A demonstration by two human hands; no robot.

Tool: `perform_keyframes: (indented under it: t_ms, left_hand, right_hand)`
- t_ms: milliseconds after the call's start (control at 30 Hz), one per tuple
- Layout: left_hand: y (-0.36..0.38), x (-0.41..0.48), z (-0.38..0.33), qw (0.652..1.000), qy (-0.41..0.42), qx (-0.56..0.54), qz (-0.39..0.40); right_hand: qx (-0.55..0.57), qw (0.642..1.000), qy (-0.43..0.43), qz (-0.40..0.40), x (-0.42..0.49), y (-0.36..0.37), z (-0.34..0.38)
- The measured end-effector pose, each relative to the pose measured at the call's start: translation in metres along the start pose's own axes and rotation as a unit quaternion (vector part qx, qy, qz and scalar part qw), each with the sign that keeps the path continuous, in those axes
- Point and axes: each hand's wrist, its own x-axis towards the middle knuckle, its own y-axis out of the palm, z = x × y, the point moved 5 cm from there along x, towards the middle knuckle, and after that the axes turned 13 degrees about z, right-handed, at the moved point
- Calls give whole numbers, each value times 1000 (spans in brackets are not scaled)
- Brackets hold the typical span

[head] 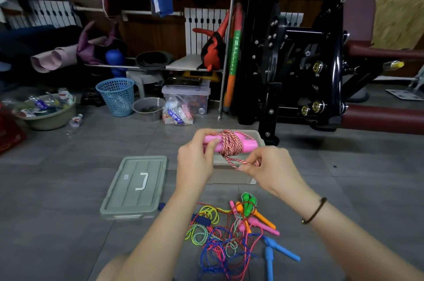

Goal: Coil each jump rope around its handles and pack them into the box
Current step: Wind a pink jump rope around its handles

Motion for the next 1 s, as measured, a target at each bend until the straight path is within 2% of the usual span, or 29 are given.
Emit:
perform_keyframes:
  t_ms: [33,100,200,333,400,467,567,700,900,1000]
  left_hand:
    - [0,0,0,1000,1,3,4]
    - [-4,1,1,1000,-5,-3,-3]
    - [-9,3,4,999,-18,-21,-22]
    - [-15,3,3,998,-18,-30,-51]
    - [-20,3,6,995,-38,-51,-80]
    - [-24,5,11,990,-56,-88,-97]
    - [-26,7,19,984,-71,-123,-104]
    - [-31,10,27,979,-90,-139,-117]
    - [-26,9,24,977,-105,-160,-93]
    - [-27,10,26,974,-114,-174,-91]
  right_hand:
    - [22,1000,4,18,2,-2,-1]
    - [168,983,20,69,2,-2,-5]
    - [432,889,53,144,-4,10,-5]
    - [614,771,59,159,-13,21,2]
    - [681,713,32,163,-18,25,9]
    - [706,691,-8,154,-21,27,14]
    - [702,698,-51,132,-22,26,16]
    - [713,673,-56,190,-18,27,20]
    - [761,613,-108,186,-12,27,19]
    - [768,569,-155,251,-17,30,26]
